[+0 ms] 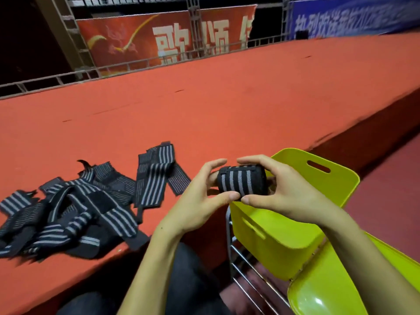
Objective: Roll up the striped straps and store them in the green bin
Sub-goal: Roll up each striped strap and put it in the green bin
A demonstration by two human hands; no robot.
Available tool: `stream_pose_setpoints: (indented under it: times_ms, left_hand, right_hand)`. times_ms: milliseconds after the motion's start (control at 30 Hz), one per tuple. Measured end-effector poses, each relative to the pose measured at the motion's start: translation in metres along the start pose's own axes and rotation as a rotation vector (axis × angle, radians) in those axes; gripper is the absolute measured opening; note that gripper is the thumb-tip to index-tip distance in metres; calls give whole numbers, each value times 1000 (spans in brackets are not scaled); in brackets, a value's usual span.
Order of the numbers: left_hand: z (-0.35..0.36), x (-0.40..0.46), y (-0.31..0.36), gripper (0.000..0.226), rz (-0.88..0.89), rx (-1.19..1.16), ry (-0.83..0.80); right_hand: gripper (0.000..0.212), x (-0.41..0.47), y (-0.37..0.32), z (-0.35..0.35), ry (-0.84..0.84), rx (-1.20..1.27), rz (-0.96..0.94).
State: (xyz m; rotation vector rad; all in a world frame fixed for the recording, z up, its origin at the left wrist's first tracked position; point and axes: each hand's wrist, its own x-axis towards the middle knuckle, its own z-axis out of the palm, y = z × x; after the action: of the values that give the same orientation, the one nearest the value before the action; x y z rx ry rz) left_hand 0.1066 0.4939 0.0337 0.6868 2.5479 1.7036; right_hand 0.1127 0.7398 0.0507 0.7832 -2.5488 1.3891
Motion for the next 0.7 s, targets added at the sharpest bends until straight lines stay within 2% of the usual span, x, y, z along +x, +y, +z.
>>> stream_pose_setpoints:
  times_ms: [167,267,333,500,600,700]
  left_hand:
    - [25,39,-22,66,-26,7,-100]
    - [34,57,-34,61,-13,143,-163]
    - [39,67,-39,65,12,219,-184]
    - [54,86,-37,78,116,741,-182]
    - [62,90,-39,80,98,842,-210]
    - [63,92,-43,78,72,846,-187]
  right_hand:
    - [76,1,30,-23,-5,-96,84]
    - [82,4,43,-33,-45,-192,117]
    - [84,5,51,-36,-83,-271,143]
    - [81,3,71,-41,-170,-450,267]
    - [78,6,83,-41,-246,-563,326]
    - [77,10,96,-37,-310,-664,382]
